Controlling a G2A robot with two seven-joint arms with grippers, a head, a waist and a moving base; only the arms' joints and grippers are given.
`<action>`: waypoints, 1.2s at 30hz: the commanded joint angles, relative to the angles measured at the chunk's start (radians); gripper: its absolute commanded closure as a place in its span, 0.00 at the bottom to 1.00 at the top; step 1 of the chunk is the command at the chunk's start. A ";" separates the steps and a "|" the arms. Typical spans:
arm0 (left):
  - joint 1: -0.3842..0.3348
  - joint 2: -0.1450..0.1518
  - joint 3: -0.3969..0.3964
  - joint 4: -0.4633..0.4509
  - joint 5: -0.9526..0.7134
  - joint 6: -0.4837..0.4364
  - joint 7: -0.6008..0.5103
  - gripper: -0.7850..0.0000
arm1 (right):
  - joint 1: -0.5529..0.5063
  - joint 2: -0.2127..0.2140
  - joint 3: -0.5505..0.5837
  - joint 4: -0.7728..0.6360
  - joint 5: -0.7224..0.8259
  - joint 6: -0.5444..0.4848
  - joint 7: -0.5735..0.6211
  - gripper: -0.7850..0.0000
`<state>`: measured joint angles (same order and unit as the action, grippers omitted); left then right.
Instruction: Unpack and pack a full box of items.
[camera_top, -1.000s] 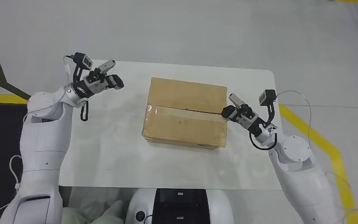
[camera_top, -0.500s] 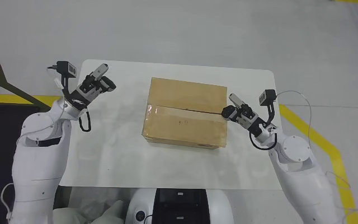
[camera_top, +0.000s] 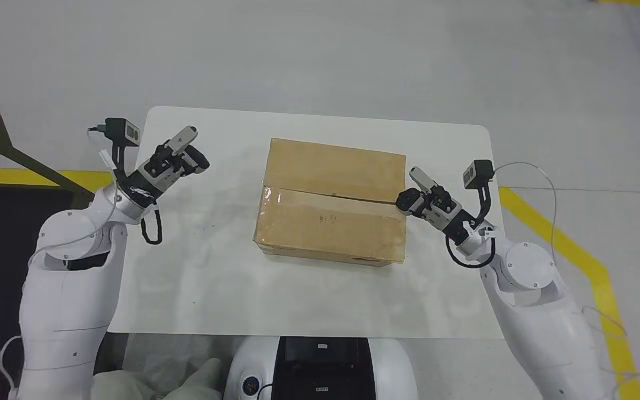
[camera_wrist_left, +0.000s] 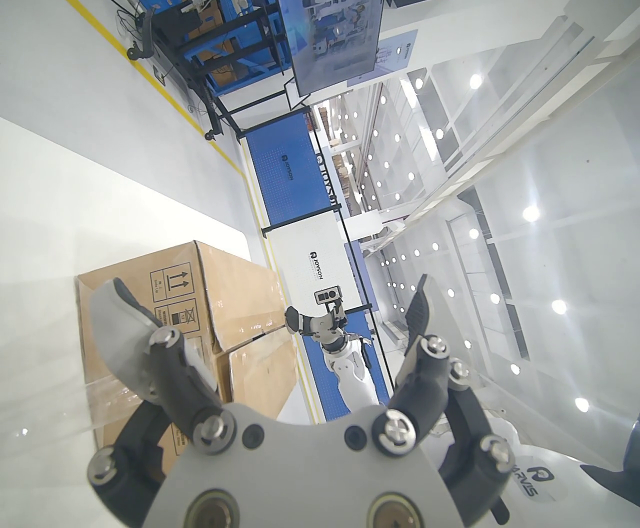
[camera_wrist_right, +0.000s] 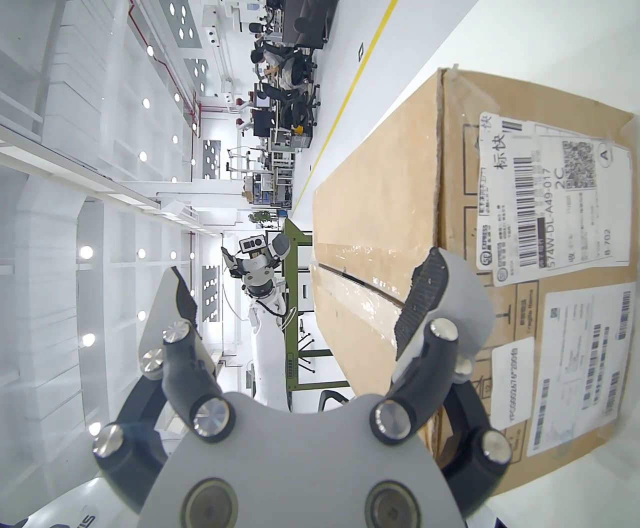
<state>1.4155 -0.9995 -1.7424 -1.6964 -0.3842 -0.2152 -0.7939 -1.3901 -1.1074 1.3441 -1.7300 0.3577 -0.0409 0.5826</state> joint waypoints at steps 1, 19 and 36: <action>0.000 0.000 0.000 0.000 0.000 0.000 0.000 0.00 | 0.000 0.000 0.000 0.000 0.000 0.000 0.000 0.00; 0.342 -0.024 -0.118 -0.303 -0.100 -0.005 0.232 0.00 | 0.000 0.000 0.000 0.000 0.000 0.000 0.000 0.00; 0.539 -0.053 -0.087 -0.283 -0.017 -0.102 0.307 0.00 | 0.000 0.000 0.000 0.000 0.000 0.000 0.000 0.00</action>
<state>1.9467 -1.0515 -1.8413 -1.9836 -0.4152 -0.3122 -0.4834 -1.3901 -1.1074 1.3441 -1.7300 0.3577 -0.0408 0.5826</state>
